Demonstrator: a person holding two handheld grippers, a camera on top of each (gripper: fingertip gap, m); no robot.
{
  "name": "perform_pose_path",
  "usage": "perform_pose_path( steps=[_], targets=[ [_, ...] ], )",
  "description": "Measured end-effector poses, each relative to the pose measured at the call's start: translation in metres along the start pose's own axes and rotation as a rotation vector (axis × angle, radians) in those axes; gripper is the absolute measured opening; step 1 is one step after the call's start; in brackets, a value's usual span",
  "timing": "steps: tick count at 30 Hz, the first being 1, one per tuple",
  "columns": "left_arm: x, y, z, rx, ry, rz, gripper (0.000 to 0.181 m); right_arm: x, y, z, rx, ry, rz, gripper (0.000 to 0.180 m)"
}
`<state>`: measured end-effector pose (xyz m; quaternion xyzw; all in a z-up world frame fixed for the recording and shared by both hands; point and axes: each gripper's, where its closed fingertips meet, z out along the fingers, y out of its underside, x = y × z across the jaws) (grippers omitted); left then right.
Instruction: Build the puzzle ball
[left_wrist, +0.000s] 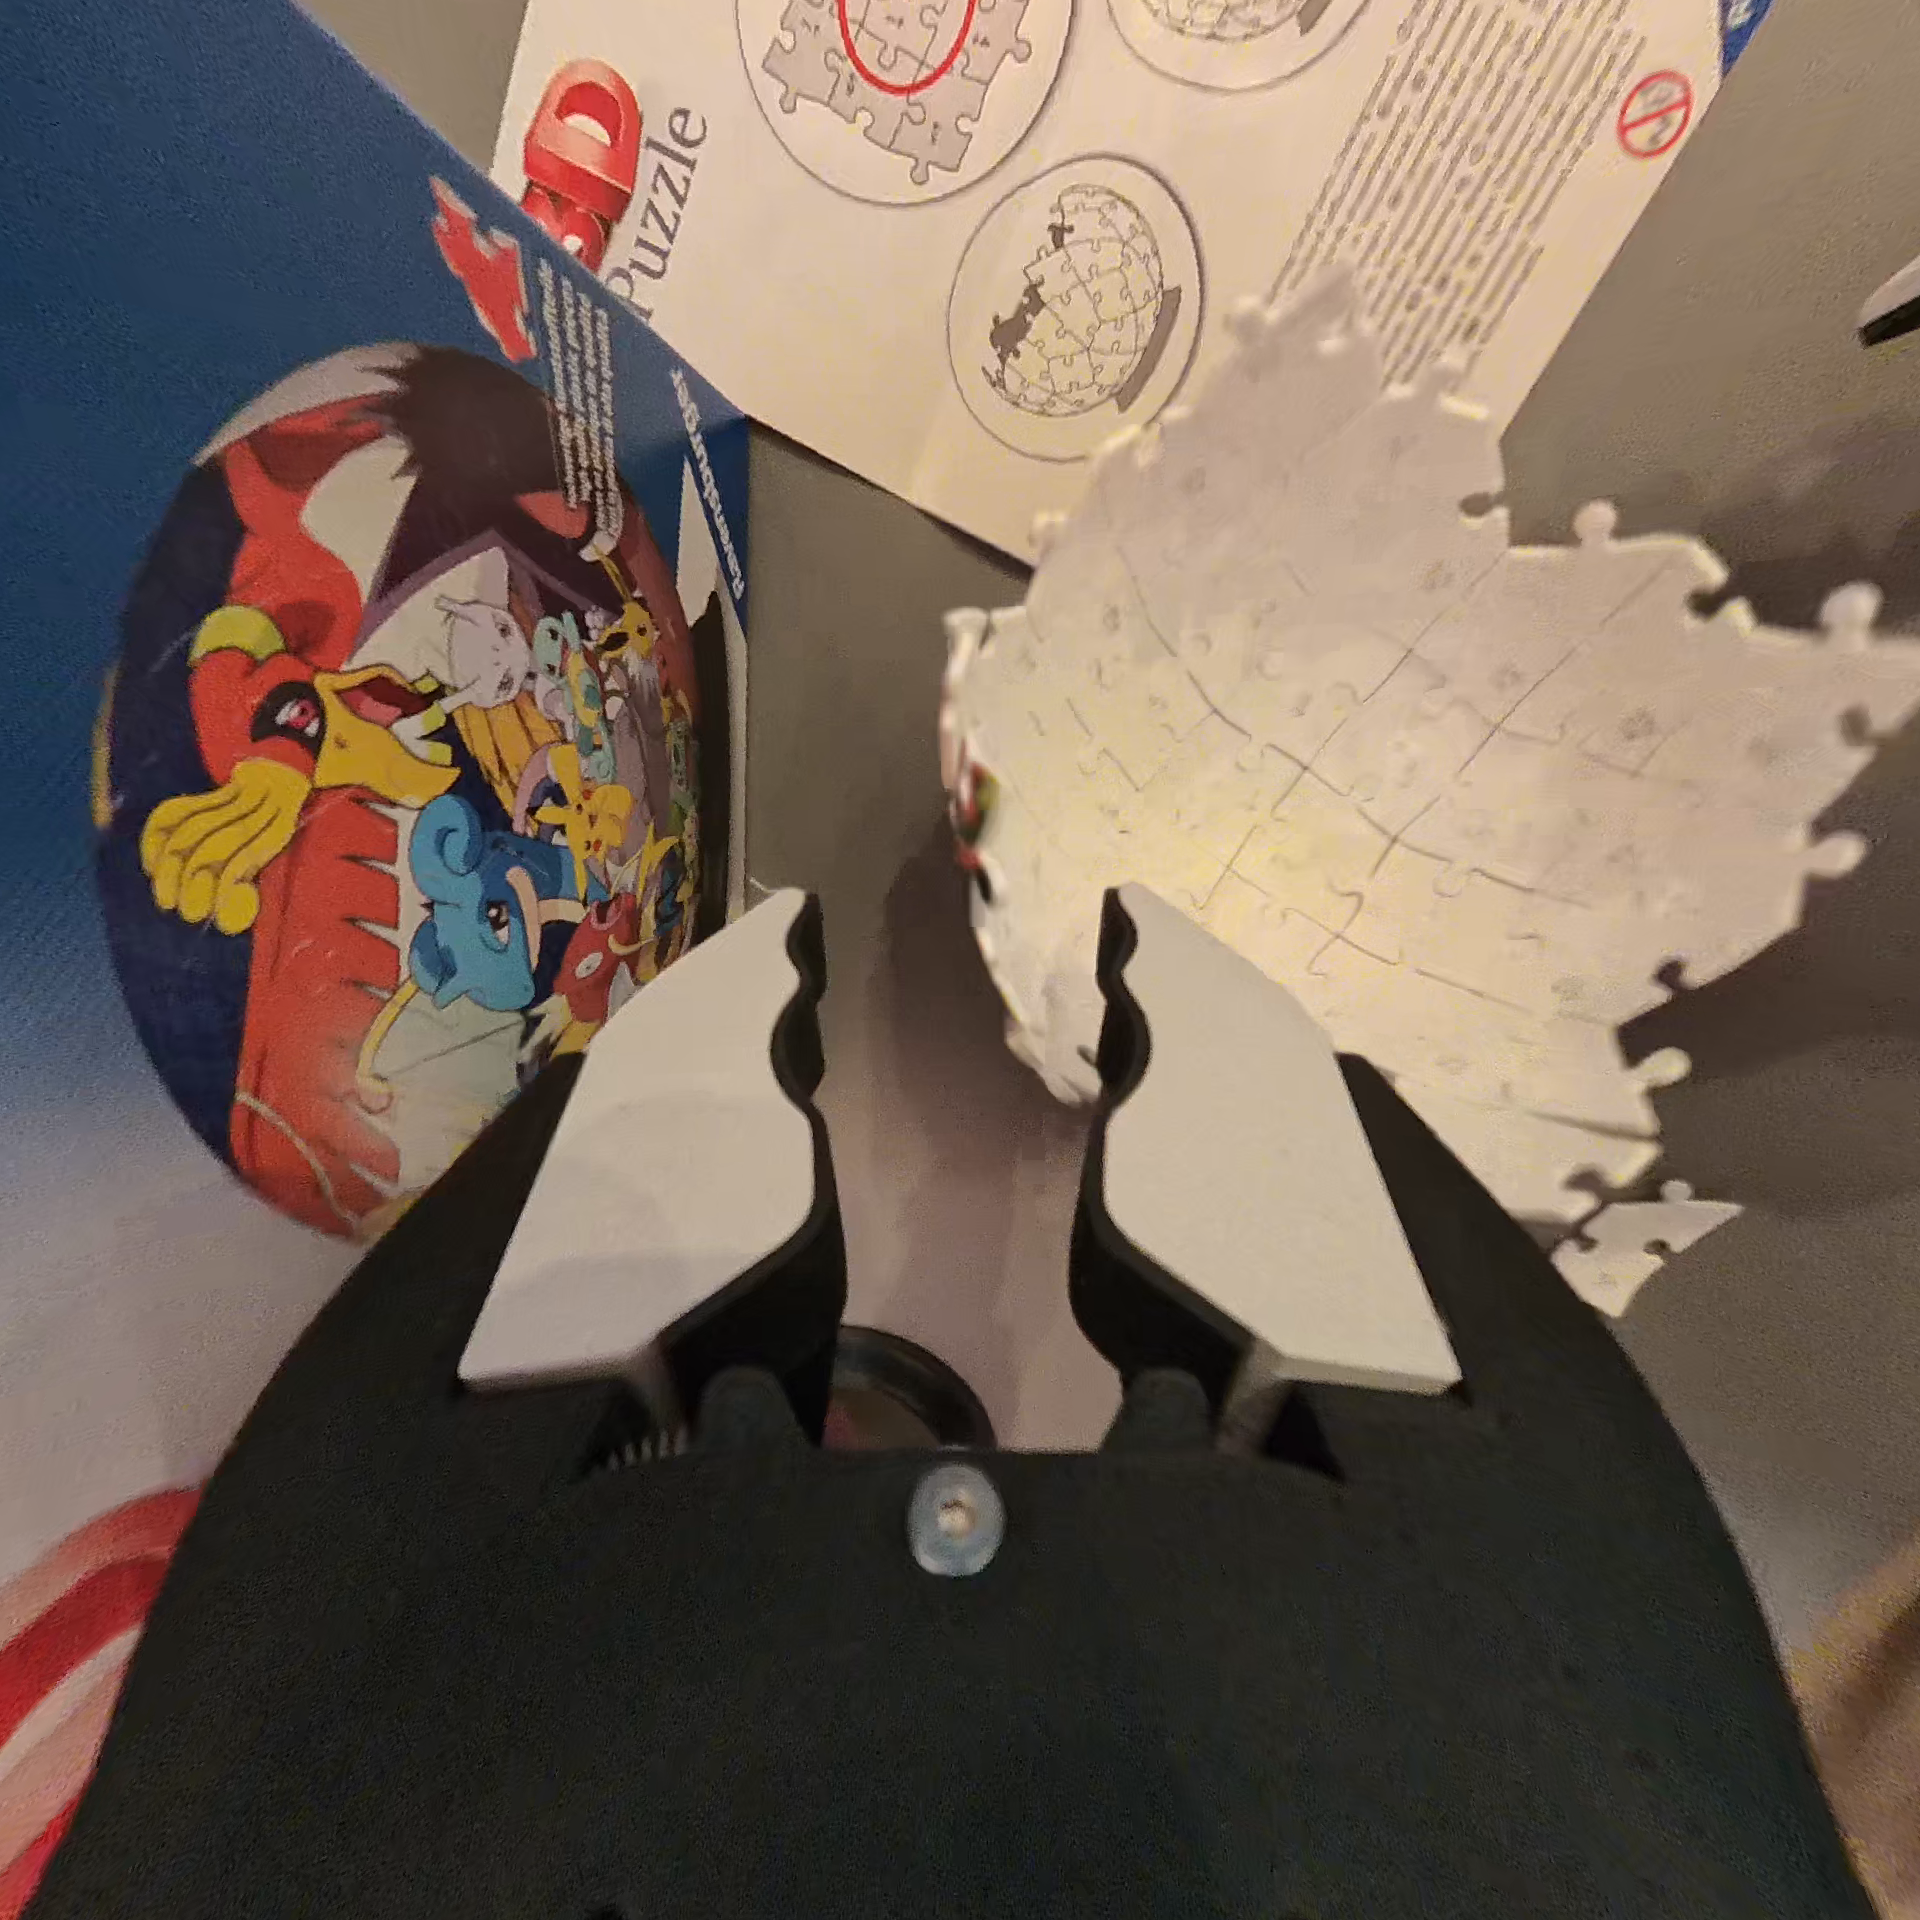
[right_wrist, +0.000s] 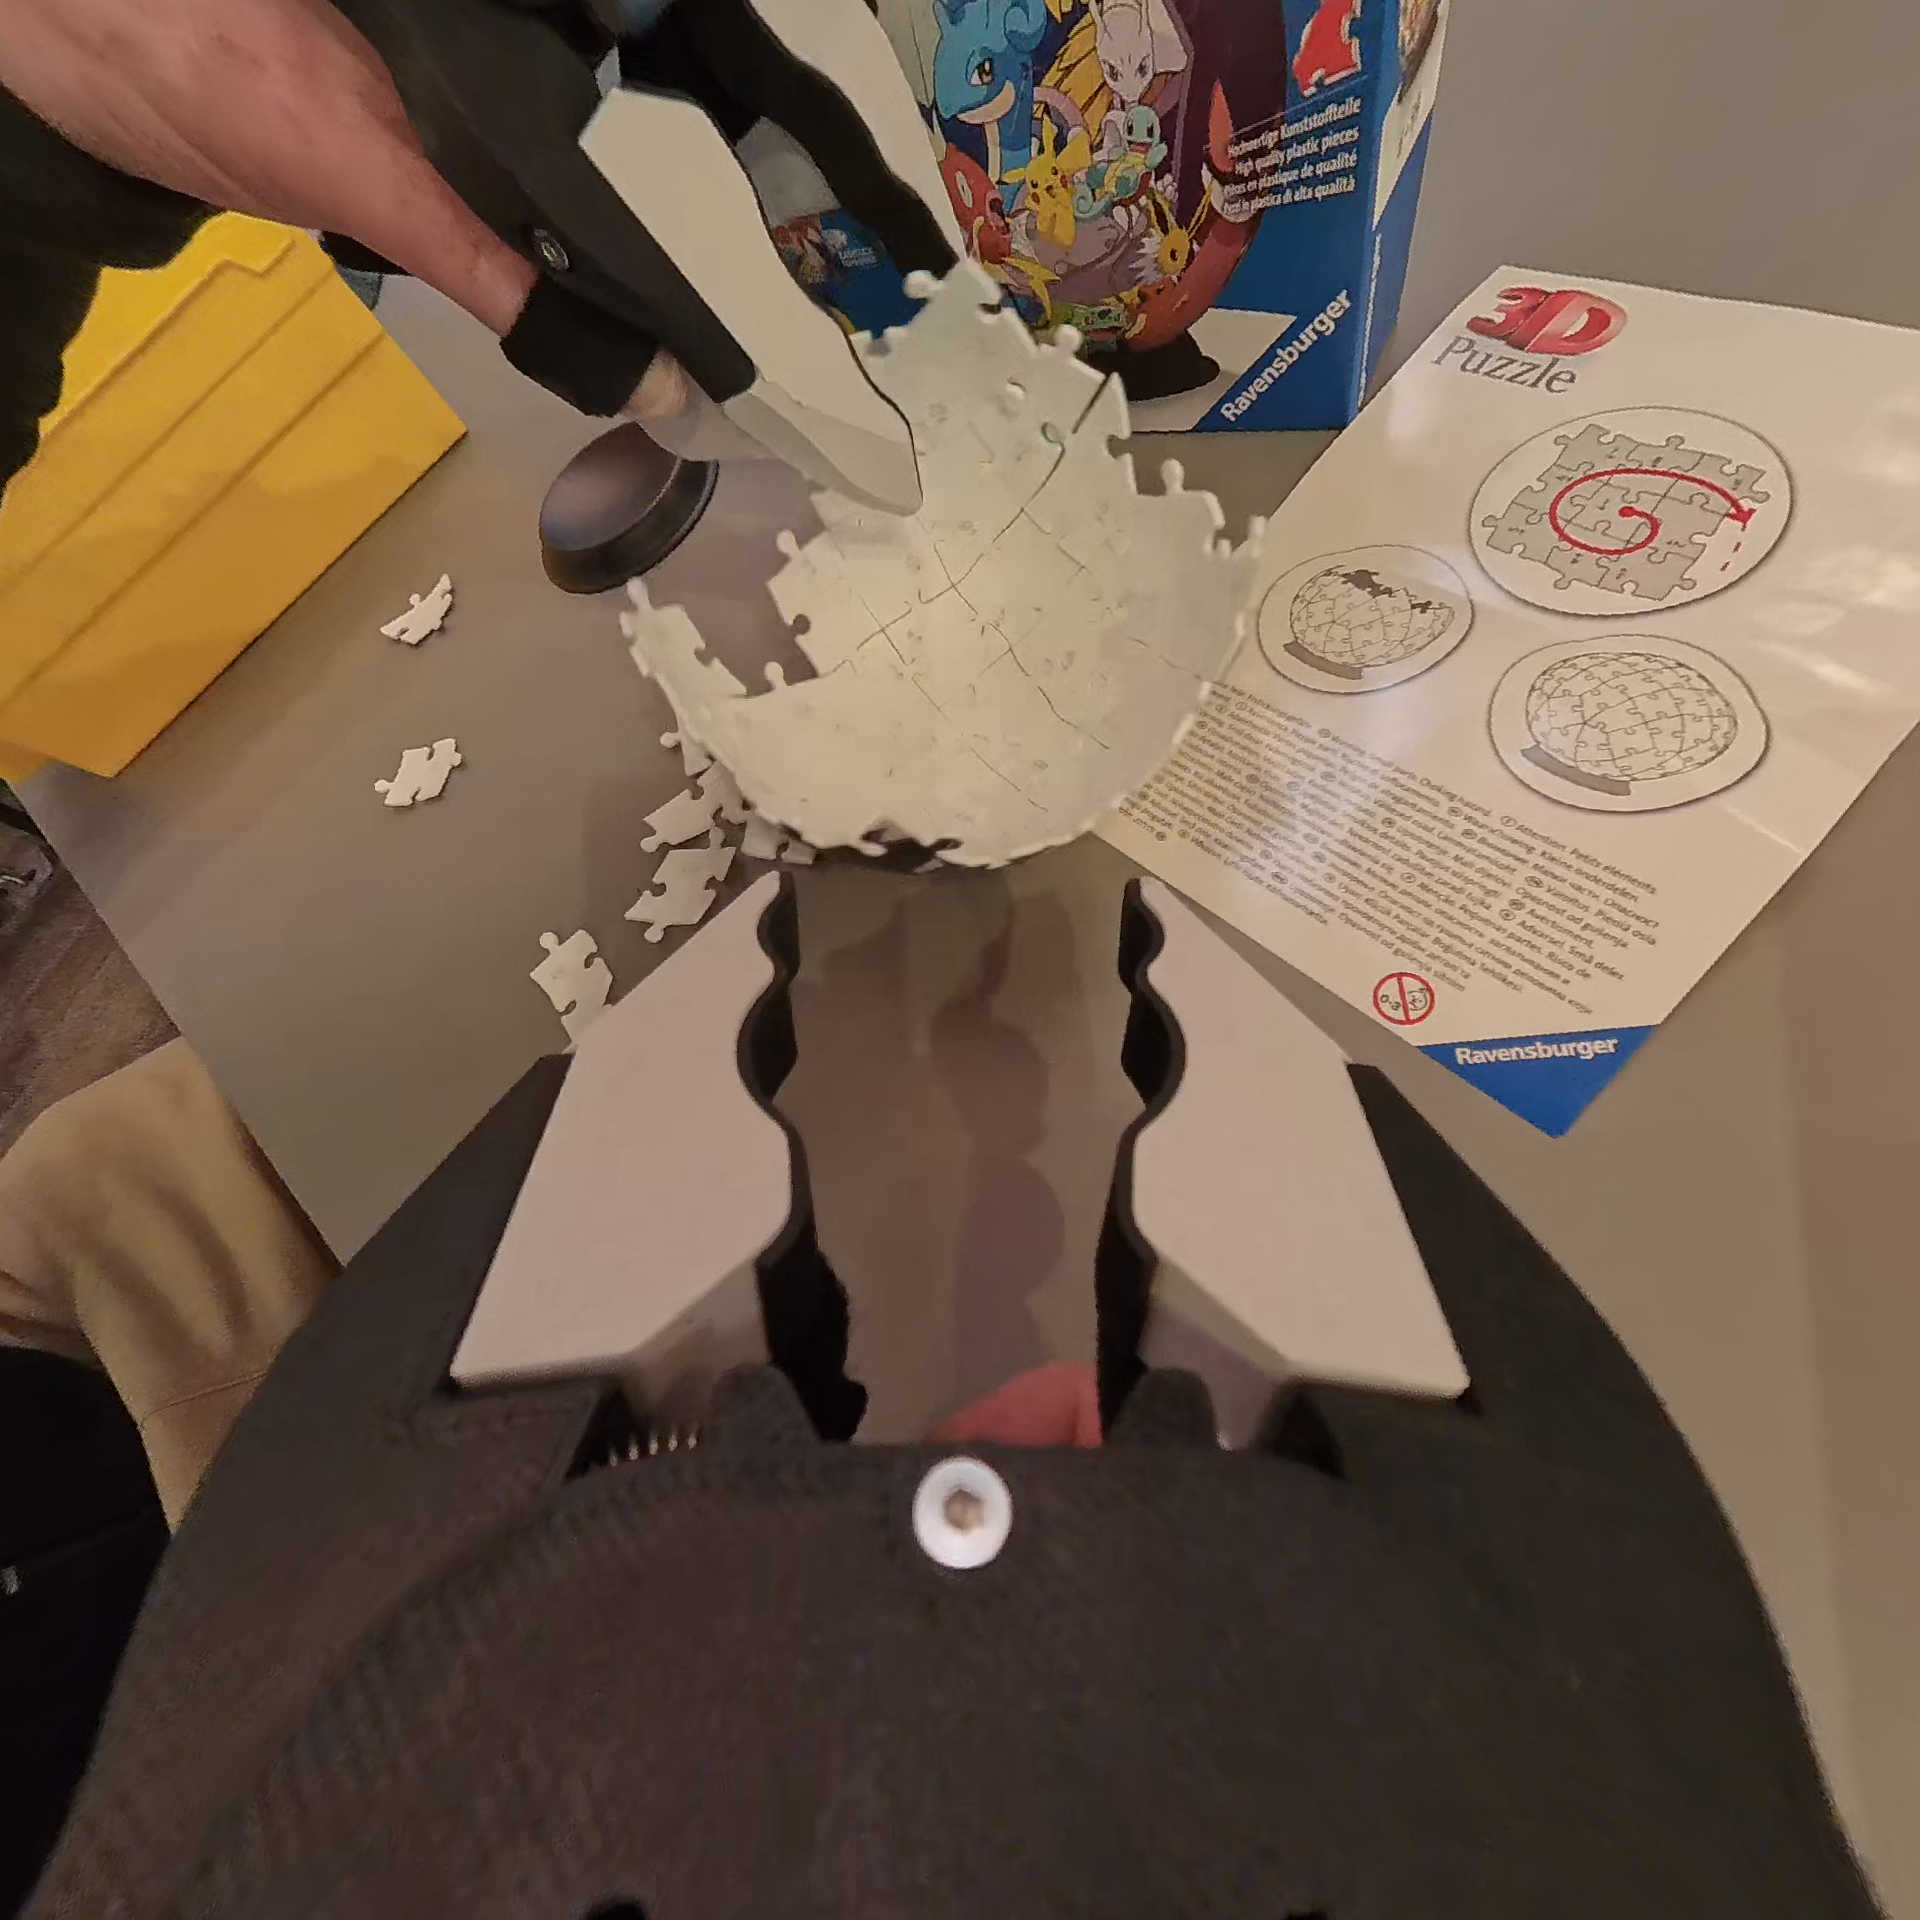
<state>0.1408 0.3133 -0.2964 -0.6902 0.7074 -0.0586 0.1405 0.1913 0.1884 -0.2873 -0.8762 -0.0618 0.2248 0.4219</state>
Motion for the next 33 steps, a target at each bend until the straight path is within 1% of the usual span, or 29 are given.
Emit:
perform_pose_path(
  steps=[1,3,4,6,8,15,20,21,22,24,27,30,33],
  targets=[
    [0.001,0.000,0.003,-0.007,0.007,0.013,0.050,0.001,0.000,0.001,0.001,-0.004,0.007,0.061],
    [0.003,-0.005,0.008,0.014,0.047,-0.002,0.044,0.002,0.002,0.001,0.000,-0.008,0.016,0.061],
    [0.005,-0.006,0.009,0.019,0.072,-0.014,0.038,0.002,0.002,0.001,-0.002,-0.008,0.016,0.061],
    [0.007,-0.008,0.011,0.034,0.094,-0.028,0.034,0.003,0.001,0.001,0.000,-0.006,0.016,0.061],
    [0.007,-0.004,0.013,0.021,0.092,-0.025,0.023,0.005,-0.001,0.000,0.009,-0.003,0.018,0.061],
    [0.006,-0.004,0.016,0.062,0.071,0.018,0.007,0.013,-0.015,0.001,0.034,0.003,-0.022,0.060],
    [0.008,-0.009,0.017,0.093,0.075,0.087,0.006,0.020,-0.043,0.000,0.028,0.008,-0.175,0.052],
    [0.009,-0.010,0.016,0.103,0.082,0.102,0.006,0.022,-0.048,0.001,0.008,0.009,-0.212,0.047],
    [0.009,-0.010,0.016,0.098,0.089,0.098,0.006,0.023,-0.052,0.004,-0.024,-0.002,-0.250,0.043],
    [0.010,-0.011,0.015,0.106,0.099,0.110,0.006,0.028,-0.064,0.016,-0.052,-0.012,-0.308,0.043],
    [0.011,-0.013,0.013,0.112,0.107,0.138,0.006,0.026,-0.076,0.037,-0.105,-0.090,-0.342,0.037],
    [0.012,-0.014,0.013,0.106,0.117,0.153,0.006,0.028,-0.073,0.056,-0.211,-0.128,-0.400,0.030],
    [0.013,-0.015,0.014,0.110,0.129,0.165,0.006,0.025,-0.065,0.067,-0.283,-0.174,-0.438,0.028]
  ],
)
